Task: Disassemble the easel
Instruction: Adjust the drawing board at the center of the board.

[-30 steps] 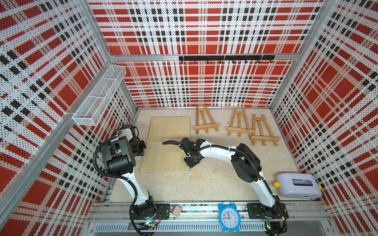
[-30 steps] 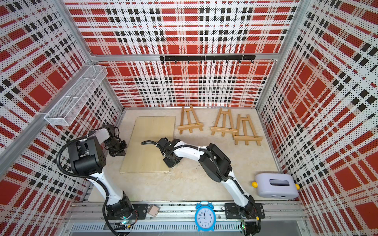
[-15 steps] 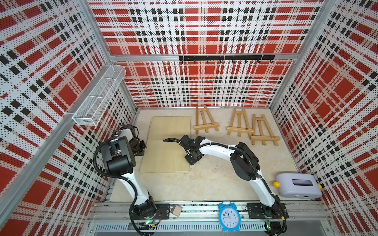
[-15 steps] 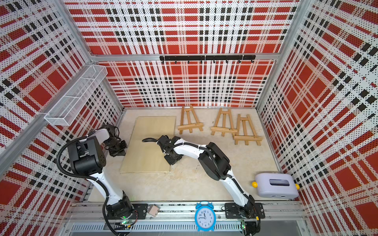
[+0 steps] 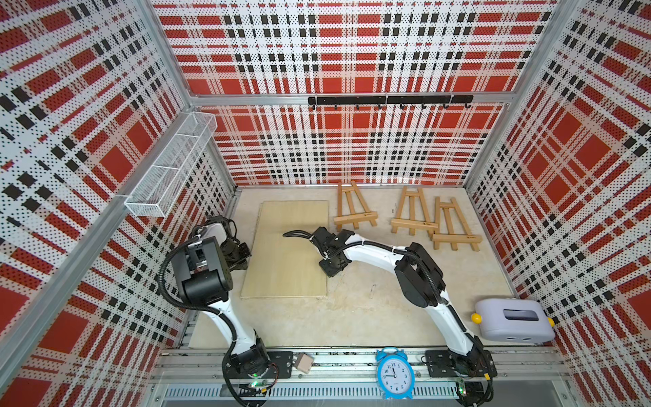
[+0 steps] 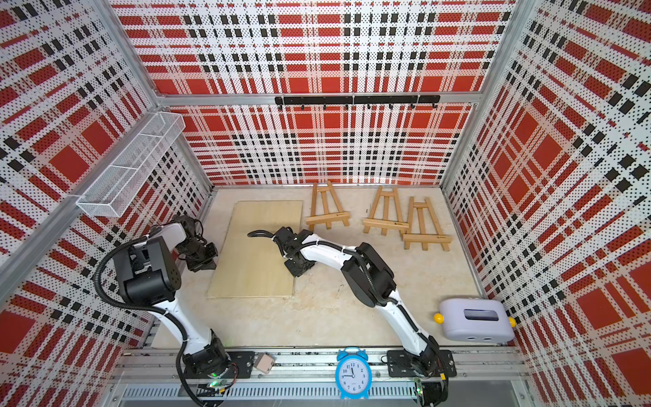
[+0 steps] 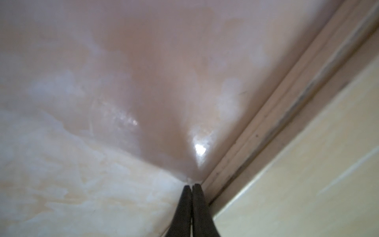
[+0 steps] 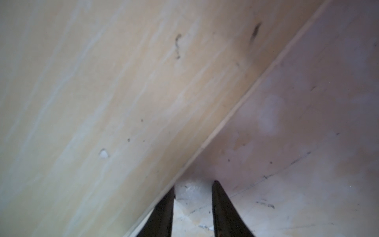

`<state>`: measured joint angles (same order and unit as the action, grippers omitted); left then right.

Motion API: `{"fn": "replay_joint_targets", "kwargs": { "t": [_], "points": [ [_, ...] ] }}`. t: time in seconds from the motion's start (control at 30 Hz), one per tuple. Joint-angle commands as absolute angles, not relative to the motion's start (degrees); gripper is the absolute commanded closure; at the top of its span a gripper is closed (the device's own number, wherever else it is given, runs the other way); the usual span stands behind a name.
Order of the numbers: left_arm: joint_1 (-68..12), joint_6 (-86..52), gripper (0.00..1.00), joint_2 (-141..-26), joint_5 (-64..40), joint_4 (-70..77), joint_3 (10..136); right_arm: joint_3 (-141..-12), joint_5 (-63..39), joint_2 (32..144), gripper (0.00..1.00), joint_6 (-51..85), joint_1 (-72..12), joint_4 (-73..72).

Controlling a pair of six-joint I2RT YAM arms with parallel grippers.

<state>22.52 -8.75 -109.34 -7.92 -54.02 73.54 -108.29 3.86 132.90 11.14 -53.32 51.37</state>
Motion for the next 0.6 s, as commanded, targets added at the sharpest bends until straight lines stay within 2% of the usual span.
{"fn": "replay_joint_targets", "kwargs": {
  "t": [0.0,0.57],
  "points": [
    [21.79,-8.92,0.92,-107.75,-14.50,-58.62,72.25,-110.45,2.66,135.25,0.65,10.01,-53.78,48.08],
    [21.76,-8.95,0.92,-106.79,-14.96,-58.51,70.93,-116.03,1.72,138.77,0.65,7.82,-53.71,49.93]
  ]
}}
